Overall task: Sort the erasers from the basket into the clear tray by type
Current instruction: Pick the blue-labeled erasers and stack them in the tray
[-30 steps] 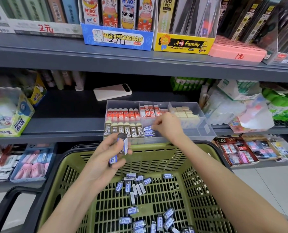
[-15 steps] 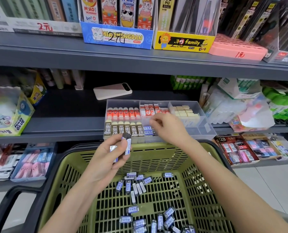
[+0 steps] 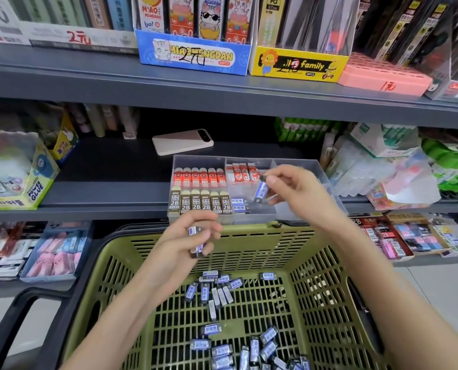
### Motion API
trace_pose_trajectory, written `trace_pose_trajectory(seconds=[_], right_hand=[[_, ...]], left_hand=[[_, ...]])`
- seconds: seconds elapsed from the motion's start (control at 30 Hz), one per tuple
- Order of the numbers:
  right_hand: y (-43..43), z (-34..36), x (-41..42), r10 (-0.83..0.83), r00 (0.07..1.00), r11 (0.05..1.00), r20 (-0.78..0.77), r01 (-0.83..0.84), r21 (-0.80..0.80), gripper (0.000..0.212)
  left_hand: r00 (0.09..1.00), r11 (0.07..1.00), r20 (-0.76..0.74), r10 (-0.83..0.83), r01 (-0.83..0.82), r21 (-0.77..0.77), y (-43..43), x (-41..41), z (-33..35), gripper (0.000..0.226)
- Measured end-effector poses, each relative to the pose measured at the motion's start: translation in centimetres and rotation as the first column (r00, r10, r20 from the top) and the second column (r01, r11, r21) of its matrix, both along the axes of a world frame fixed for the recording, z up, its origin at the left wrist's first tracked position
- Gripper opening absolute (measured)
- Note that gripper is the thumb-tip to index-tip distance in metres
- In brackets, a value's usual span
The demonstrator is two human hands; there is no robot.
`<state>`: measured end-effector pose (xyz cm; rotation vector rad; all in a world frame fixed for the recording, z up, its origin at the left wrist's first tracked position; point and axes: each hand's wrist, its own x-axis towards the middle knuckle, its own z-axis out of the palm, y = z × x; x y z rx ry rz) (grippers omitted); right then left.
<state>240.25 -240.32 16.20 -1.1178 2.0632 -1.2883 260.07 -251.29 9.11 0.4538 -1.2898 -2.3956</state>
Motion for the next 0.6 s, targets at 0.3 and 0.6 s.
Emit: trace_pose_trajectory(seconds=[0.3,0.6], right_hand=[[-4.6,-1.5,-4.4,0.596,0.777,0.573,-0.201,-0.237,0.784,0.02],[-5.3,-0.9,-5.3,0.506,0.858,0.607,-0.083,-0.286,0.742,0.027]], left_hand=[[0.994,0.994,0.051,-0.097,0.094,0.06,0.2,0.0,-0.1,0.029],[0.993,0.995,0.098,-0.061,0.053,0.079,0.4,-0.1,0.0,0.024]])
